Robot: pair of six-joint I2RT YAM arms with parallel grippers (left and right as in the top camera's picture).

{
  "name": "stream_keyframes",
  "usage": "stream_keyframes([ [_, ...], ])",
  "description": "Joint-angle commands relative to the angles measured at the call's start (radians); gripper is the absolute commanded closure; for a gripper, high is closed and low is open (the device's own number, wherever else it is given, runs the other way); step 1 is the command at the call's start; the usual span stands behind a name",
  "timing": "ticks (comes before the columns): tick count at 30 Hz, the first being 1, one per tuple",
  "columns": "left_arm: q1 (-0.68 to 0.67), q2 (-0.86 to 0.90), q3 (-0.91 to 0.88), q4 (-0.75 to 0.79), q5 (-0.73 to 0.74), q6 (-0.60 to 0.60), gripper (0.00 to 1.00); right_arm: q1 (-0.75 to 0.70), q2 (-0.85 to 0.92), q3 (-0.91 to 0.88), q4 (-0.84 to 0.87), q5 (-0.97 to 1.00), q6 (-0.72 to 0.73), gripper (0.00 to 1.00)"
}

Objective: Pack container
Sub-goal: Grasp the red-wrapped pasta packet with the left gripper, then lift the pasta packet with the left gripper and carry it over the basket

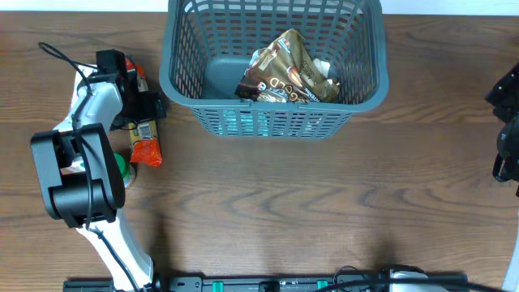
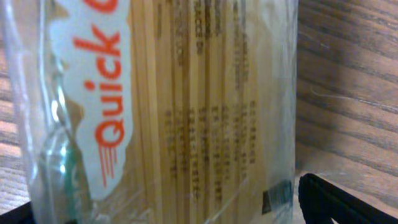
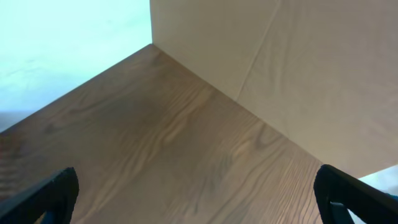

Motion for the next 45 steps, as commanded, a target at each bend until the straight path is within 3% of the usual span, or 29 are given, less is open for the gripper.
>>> stream_keyframes([
  [1,0.003,0.055,0.010,-0.011,0.003,0.013,0.01,-0.007,-0.002,0.005,-0.002,0.018,0.011,0.01],
  [2,0.003,0.055,0.010,-0.015,0.003,0.013,0.07,-0.007,-0.002,0.005,-0.002,0.018,0.011,0.01],
  [3,0.003,0.055,0.010,-0.017,0.003,0.013,0.21,-0.007,-0.002,0.005,-0.002,0.018,0.011,0.01],
  [5,0.003,0.055,0.010,-0.019,0.003,0.013,0.60,-0.007,-0.002,0.005,-0.002,0.018,0.011,0.01],
  [6,0.003,0.055,0.010,-0.021,0.004,0.013,0.73,-0.007,-0.002,0.005,-0.002,0.018,0.011,0.01],
  [10,0.003,0.055,0.010,-0.026,0.004,0.013,0.81,-0.007,-0.002,0.005,-0.002,0.018,0.011,0.01],
  [13,0.003,0.055,0.010,-0.034,0.003,0.013,0.81,-0.007,-0.002,0.005,-0.002,0.018,0.011,0.01],
  [14,0.003,0.055,0.010,-0.034,0.004,0.011,0.92,-0.007,-0.002,0.005,-0.002,0.018,0.011,0.01],
  [26,0.008,-0.049,0.010,-0.066,0.000,-0.017,0.94,-0.007,-0.002,0.005,-0.002,0.018,0.011,0.01],
  [41,0.037,-0.622,0.024,0.048,-0.006,-0.017,0.94,-0.007,-0.002,0.005,-0.002,0.018,0.011,0.01],
  [45,0.032,-0.776,0.048,0.094,0.086,0.012,0.94,-0.007,-0.002,0.005,-0.002,0.018,0.011,0.01],
])
